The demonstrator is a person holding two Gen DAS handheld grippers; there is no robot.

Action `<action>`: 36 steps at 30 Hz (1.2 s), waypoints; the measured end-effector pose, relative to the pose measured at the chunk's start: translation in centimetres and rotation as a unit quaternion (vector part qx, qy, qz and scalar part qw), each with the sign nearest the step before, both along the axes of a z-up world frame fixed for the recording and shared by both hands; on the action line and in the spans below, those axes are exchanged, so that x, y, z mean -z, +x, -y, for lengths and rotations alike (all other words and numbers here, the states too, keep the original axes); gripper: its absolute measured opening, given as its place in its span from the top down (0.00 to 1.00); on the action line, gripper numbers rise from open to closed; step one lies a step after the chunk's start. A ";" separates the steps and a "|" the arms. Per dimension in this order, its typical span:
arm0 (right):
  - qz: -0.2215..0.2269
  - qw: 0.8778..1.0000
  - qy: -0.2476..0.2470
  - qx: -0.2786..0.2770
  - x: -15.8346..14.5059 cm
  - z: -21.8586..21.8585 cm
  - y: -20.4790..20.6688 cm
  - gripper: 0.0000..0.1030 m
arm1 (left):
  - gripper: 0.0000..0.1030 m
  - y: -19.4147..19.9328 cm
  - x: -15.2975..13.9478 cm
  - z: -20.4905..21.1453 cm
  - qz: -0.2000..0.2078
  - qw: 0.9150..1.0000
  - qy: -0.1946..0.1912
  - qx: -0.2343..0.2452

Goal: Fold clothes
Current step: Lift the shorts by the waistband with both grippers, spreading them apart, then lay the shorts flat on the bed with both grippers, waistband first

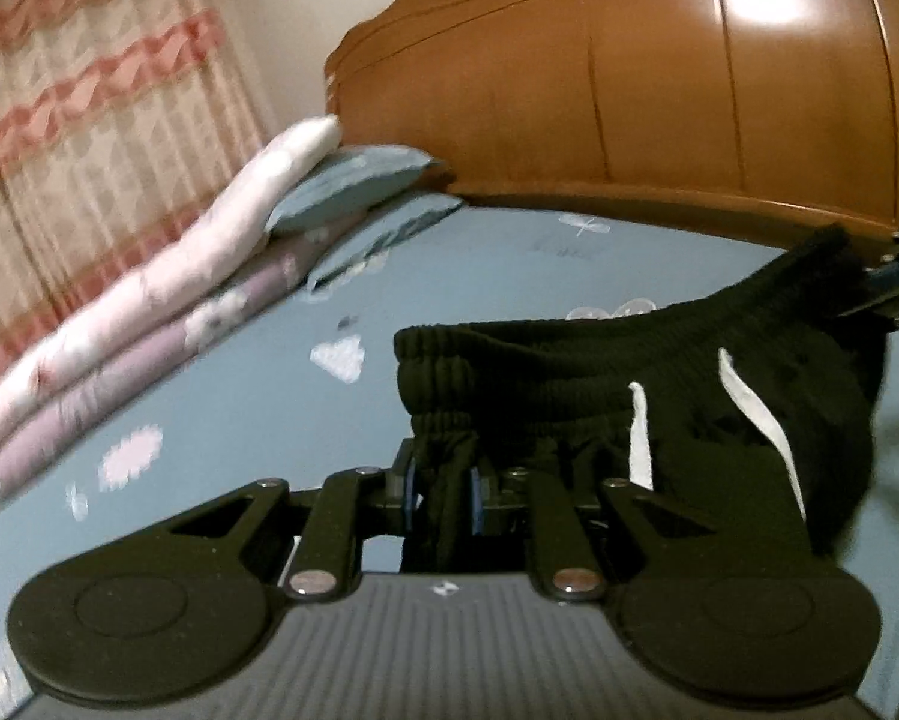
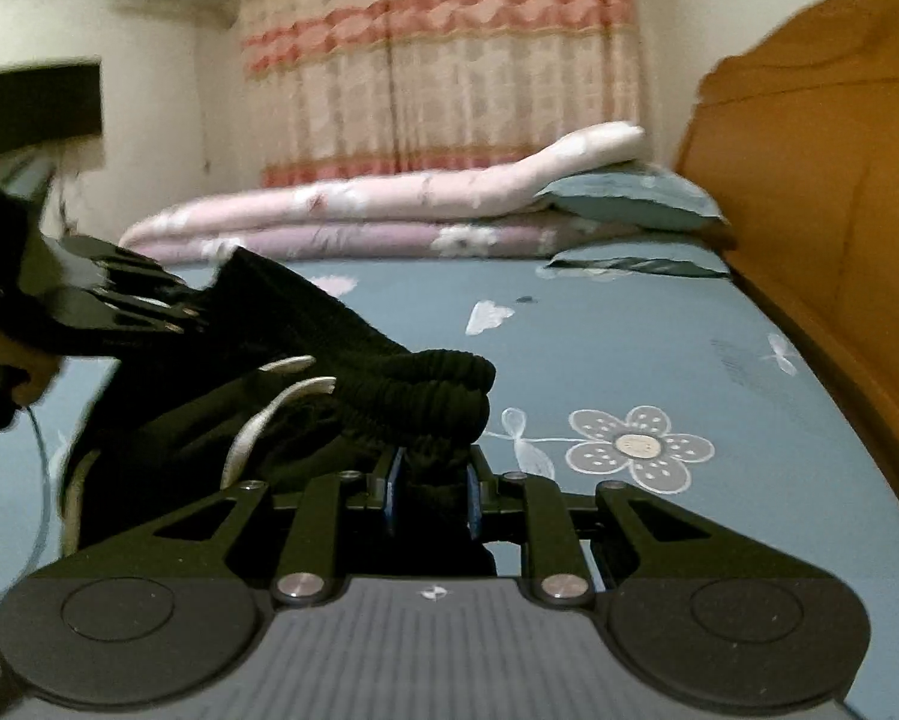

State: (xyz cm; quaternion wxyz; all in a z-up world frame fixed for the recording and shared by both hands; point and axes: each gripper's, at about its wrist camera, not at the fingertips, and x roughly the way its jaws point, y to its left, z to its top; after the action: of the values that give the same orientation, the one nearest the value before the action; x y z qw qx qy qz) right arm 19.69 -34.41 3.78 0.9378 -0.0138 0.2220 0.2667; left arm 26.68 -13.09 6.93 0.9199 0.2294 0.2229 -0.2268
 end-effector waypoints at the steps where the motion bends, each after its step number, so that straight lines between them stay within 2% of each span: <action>1: 0.002 1.000 0.010 0.006 -0.1 0.6 -0.3 0.77 | 0.87 0.3 -0.2 0.9 0.004 1.000 0.001 0.007; 6: 0.028 0.998 0.051 0.033 -1.2 3.5 -2.1 0.78 | 0.86 2.0 -1.5 4.9 0.026 0.999 -0.002 0.040; 10: 0.031 0.996 0.056 0.064 -1.2 5.2 -2.2 0.78 | 0.87 2.8 -1.7 7.9 0.035 0.996 -0.018 0.079; 14: -0.005 0.993 0.049 0.103 1.0 6.6 -0.9 0.78 | 0.87 4.9 0.3 11.3 0.007 0.996 -0.021 0.087; 21: -0.056 0.981 0.038 0.180 5.4 8.1 0.8 0.79 | 0.87 7.5 5.5 17.1 -0.039 0.993 0.010 0.108; 29: -0.084 0.968 0.054 0.231 7.9 9.6 -0.3 0.79 | 0.87 8.6 8.2 23.9 -0.050 0.986 0.031 0.153; 36: -0.132 0.951 0.024 0.279 11.4 11.0 1.2 0.79 | 0.87 8.8 11.9 27.5 -0.068 0.980 0.076 0.169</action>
State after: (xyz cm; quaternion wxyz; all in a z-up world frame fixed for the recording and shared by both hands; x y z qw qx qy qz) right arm 20.92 -45.37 -7.64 0.9371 0.1066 0.3323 -0.0011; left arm 35.51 -40.60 -5.00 0.8309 0.3168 0.2597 -0.3764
